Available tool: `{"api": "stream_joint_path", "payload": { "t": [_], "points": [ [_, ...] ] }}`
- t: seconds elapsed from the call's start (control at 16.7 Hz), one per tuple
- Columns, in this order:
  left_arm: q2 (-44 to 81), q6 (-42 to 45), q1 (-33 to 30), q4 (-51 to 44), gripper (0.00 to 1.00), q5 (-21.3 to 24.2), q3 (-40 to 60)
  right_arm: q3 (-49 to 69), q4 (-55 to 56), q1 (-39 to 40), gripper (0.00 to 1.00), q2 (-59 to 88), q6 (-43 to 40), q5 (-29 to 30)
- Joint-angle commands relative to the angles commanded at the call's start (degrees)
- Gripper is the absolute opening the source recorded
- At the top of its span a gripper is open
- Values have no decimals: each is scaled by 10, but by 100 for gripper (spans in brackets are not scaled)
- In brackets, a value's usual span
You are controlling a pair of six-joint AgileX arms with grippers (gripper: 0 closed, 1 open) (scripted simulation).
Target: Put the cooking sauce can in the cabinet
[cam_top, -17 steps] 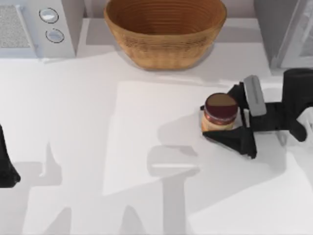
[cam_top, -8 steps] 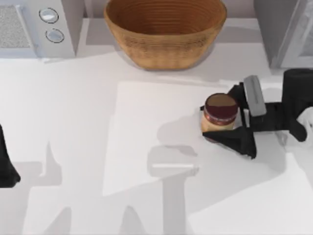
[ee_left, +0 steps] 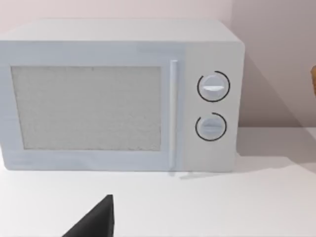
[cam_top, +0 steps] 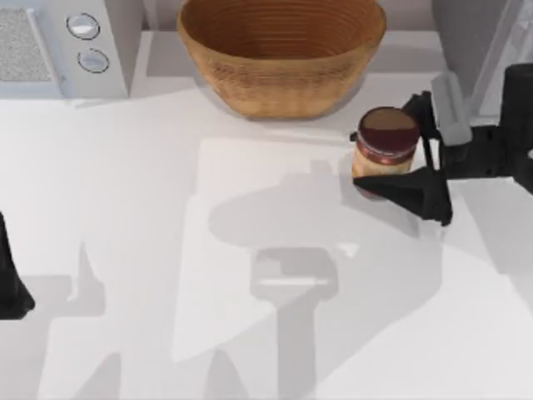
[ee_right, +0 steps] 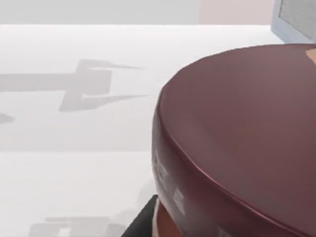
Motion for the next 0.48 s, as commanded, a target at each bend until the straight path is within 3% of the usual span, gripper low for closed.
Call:
{"api": "stream_joint_path", "payload": {
  "t": [0.24, 0.48],
  "points": [
    [0, 0, 0, 0, 100, 0, 0, 13, -126, 5, 0, -102, 3, -7],
    [0, 0, 0, 0, 100, 0, 0, 18, -162, 11, 0, -137, 3, -10]
  ]
}}
